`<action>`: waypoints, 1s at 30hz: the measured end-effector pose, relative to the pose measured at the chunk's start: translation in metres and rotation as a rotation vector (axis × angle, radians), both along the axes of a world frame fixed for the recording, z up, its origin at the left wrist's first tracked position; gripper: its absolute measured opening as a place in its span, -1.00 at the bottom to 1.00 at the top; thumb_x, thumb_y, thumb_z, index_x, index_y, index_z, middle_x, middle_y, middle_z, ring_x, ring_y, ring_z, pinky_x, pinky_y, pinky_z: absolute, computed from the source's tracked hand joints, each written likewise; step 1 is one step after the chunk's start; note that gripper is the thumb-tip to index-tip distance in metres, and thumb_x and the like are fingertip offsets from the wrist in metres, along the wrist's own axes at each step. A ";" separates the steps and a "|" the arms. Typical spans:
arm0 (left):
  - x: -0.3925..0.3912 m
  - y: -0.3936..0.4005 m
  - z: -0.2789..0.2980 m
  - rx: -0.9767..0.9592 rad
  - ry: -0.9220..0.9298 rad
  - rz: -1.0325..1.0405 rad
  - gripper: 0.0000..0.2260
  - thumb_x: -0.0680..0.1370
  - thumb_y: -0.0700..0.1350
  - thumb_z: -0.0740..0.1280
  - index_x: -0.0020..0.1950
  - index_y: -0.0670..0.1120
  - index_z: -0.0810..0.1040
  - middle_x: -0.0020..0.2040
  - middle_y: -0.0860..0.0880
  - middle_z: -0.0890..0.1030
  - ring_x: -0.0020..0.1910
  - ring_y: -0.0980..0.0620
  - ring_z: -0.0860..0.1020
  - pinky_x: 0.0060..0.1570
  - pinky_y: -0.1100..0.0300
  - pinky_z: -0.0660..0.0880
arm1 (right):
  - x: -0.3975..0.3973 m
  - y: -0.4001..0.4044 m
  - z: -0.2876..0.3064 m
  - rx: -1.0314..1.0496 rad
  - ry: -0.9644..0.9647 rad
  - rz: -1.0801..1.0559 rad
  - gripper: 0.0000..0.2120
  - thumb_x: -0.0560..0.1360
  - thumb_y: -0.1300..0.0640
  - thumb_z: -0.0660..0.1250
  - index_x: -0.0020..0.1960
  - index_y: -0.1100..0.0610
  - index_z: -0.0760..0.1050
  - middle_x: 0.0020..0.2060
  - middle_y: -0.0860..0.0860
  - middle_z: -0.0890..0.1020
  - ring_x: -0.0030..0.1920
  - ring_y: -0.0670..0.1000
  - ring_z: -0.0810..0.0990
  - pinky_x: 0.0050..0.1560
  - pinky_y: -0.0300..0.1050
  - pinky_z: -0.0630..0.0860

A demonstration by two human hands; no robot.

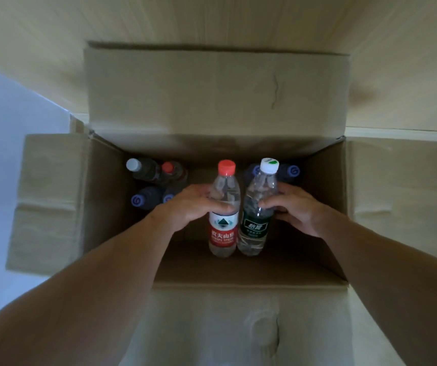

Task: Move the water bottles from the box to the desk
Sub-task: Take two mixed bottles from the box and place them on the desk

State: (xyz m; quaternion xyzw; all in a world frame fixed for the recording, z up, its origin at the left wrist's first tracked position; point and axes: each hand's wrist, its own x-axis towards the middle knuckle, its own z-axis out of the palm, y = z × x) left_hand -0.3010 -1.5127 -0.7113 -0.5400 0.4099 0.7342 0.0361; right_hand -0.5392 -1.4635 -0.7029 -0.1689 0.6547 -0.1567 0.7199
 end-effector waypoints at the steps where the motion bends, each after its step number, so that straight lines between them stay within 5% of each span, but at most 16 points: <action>1: -0.001 0.000 0.008 0.025 0.016 0.037 -0.69 0.45 -0.11 0.53 0.18 0.02 0.68 0.12 0.07 0.71 0.17 0.06 0.62 0.10 0.13 0.45 | 0.001 -0.001 0.006 0.003 -0.012 -0.028 -0.43 0.20 0.18 0.57 0.20 -0.04 0.60 0.15 -0.03 0.68 0.27 0.07 0.54 0.44 0.22 0.30; 7: -0.003 0.014 0.043 0.146 -0.005 0.273 -0.58 0.43 0.11 0.51 0.23 -0.02 0.60 0.05 -0.05 0.73 0.13 -0.13 0.65 0.23 -0.20 0.49 | 0.012 -0.004 0.044 0.011 -0.068 -0.185 -0.49 0.30 0.05 0.56 0.22 0.04 0.55 0.17 0.08 0.65 0.20 0.14 0.60 0.24 0.24 0.51; 13: -0.007 0.018 0.089 0.115 0.018 0.371 -0.29 0.27 0.33 0.47 0.29 -0.04 0.53 0.04 -0.10 0.73 0.03 -0.13 0.71 0.10 -0.07 0.57 | 0.025 0.003 0.093 0.007 -0.097 -0.230 -0.58 0.47 -0.10 0.44 0.28 -0.01 0.50 0.17 0.07 0.66 0.18 0.14 0.62 0.20 0.21 0.52; 18: -0.001 0.017 0.147 0.137 0.077 0.436 -0.40 0.41 0.25 0.44 0.30 -0.08 0.48 0.06 -0.17 0.72 0.03 -0.18 0.71 -0.03 -0.03 0.62 | 0.037 0.005 0.148 0.060 -0.124 -0.217 -0.50 0.49 -0.22 0.38 0.33 0.02 0.46 0.20 0.11 0.64 0.19 0.16 0.62 0.27 0.20 0.51; 25: 0.001 0.009 0.247 0.103 0.087 0.525 -0.57 0.59 0.10 0.36 0.35 -0.12 0.47 0.16 -0.25 0.66 0.20 -0.31 0.61 0.28 -0.26 0.50 | 0.047 -0.011 0.240 0.044 -0.236 -0.286 -0.34 0.42 -0.29 0.40 0.40 0.03 0.42 0.22 0.16 0.63 0.21 0.20 0.62 0.30 0.25 0.48; 30: -0.007 -0.004 0.327 0.054 0.094 0.577 -0.66 0.61 -0.10 0.36 0.36 -0.18 0.46 0.19 -0.29 0.64 0.23 -0.34 0.59 0.28 -0.29 0.48 | 0.042 -0.036 0.320 0.014 -0.347 -0.298 -0.39 0.49 -0.26 0.39 0.35 0.13 0.44 0.13 0.20 0.69 0.12 0.20 0.69 0.00 0.12 0.65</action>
